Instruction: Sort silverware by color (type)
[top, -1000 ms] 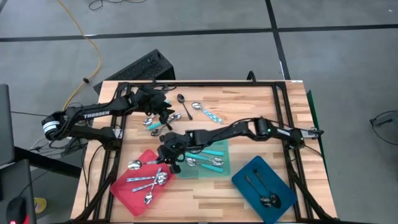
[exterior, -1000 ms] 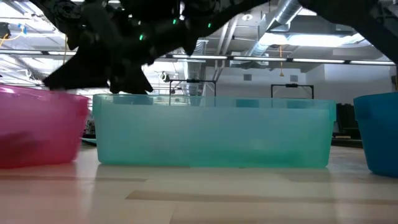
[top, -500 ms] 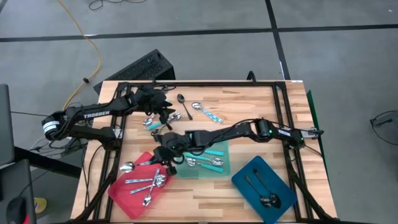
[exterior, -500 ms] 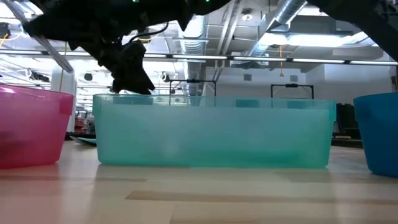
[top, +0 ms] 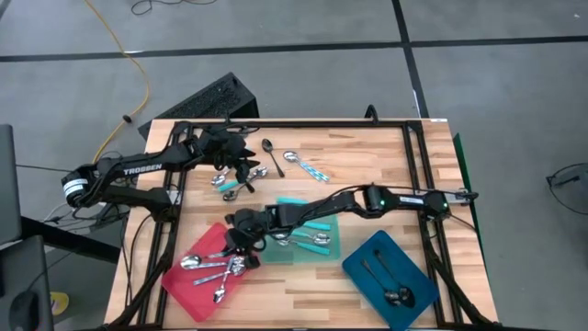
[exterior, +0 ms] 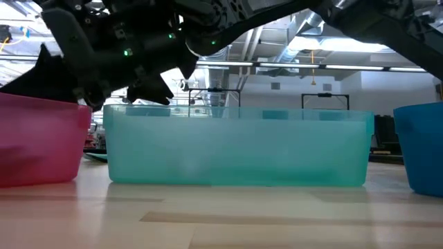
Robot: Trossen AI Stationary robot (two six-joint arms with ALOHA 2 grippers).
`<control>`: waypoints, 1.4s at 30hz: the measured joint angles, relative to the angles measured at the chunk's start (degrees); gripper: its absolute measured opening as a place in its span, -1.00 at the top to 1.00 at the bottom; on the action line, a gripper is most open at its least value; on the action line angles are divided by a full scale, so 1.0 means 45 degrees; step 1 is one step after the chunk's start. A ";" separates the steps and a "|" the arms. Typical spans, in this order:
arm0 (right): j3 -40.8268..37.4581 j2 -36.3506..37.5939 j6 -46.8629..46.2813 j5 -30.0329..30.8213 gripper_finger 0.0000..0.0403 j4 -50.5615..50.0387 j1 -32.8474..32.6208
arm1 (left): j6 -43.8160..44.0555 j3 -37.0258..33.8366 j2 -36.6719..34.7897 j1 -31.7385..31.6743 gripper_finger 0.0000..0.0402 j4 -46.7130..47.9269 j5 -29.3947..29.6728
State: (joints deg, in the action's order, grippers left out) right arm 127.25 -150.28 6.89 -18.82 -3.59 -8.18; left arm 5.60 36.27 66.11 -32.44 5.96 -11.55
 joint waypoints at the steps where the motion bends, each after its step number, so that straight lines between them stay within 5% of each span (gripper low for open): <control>1: -0.0006 -0.0020 0.0080 -0.0001 0.68 -0.0070 -0.0019 | -0.0003 0.0000 0.0000 -0.0001 0.10 0.0003 0.0004; 34: 0.0024 -0.0760 0.1577 -0.0243 0.68 0.0632 -0.0245 | 0.0167 -0.0003 0.0000 0.0004 0.10 -0.0948 -0.0014; 42: 0.0018 -0.0766 0.1465 -0.0211 0.53 0.0625 -0.0267 | 0.0032 -0.0005 0.0000 0.0004 0.10 -0.0943 0.0346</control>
State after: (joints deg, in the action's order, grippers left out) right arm 127.33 -153.73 13.48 -19.77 -0.77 -9.39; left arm 5.75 36.25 66.11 -32.42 1.72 -9.99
